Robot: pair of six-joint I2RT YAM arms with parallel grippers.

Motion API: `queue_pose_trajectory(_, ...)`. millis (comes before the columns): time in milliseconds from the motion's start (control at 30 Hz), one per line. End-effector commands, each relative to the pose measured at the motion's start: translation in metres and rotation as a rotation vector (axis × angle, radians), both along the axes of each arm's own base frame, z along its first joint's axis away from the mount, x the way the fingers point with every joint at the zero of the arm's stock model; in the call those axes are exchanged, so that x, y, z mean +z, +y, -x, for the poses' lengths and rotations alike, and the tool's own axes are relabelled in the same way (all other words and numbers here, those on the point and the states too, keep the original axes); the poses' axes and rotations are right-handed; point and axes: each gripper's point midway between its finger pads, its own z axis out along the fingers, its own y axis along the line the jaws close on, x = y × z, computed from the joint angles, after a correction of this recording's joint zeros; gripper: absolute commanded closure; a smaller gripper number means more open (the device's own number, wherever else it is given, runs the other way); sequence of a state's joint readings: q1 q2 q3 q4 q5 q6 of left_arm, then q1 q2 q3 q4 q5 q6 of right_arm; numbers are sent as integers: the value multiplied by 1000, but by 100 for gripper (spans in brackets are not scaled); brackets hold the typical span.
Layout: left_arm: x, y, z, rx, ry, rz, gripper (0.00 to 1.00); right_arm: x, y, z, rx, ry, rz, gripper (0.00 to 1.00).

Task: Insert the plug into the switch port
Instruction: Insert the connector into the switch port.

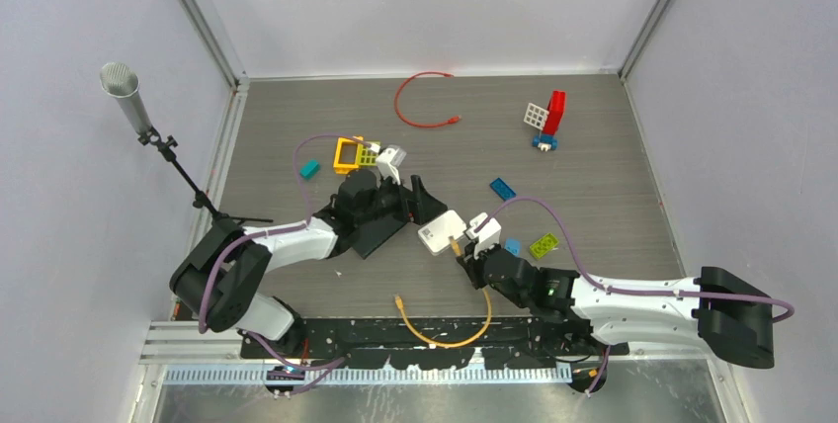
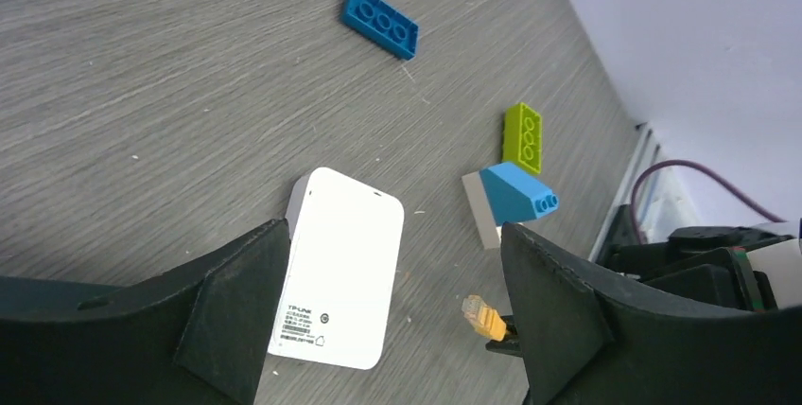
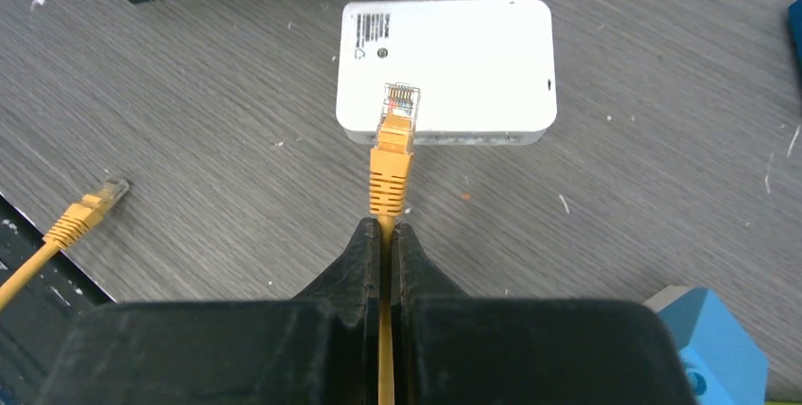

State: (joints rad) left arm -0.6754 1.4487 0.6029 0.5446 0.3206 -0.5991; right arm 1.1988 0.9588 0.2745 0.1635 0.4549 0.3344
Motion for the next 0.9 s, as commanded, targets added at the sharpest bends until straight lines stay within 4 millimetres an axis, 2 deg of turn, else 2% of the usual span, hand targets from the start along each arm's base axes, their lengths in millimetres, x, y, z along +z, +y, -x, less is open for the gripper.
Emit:
queue_pose_trajectory(0,36,-16,2,-47,9,226,18,33,11,-17,-33,-118,-96,99)
queue_pose_trajectory(133,43,-29,12,-146,22,304,29,52,16,-26,-48,-196,-156,100)
queue_pose_trajectory(233,50,-33,18,-196,13,338,32,56,18,-34,-70,-225,-158,99)
queue_pose_trajectory(500,51,-34,21,-219,13,343,35,71,30,-48,-79,-280,-150,99)
queue_pose_trajectory(767,50,-34,21,-217,8,331,38,96,31,-62,-115,-356,-187,100)
queue_pose_trajectory(800,50,-34,22,-219,8,331,40,99,31,-64,-117,-359,-190,100)
queue_pose_trajectory(867,52,-34,23,-228,4,332,51,100,31,-66,-119,-361,-189,99)
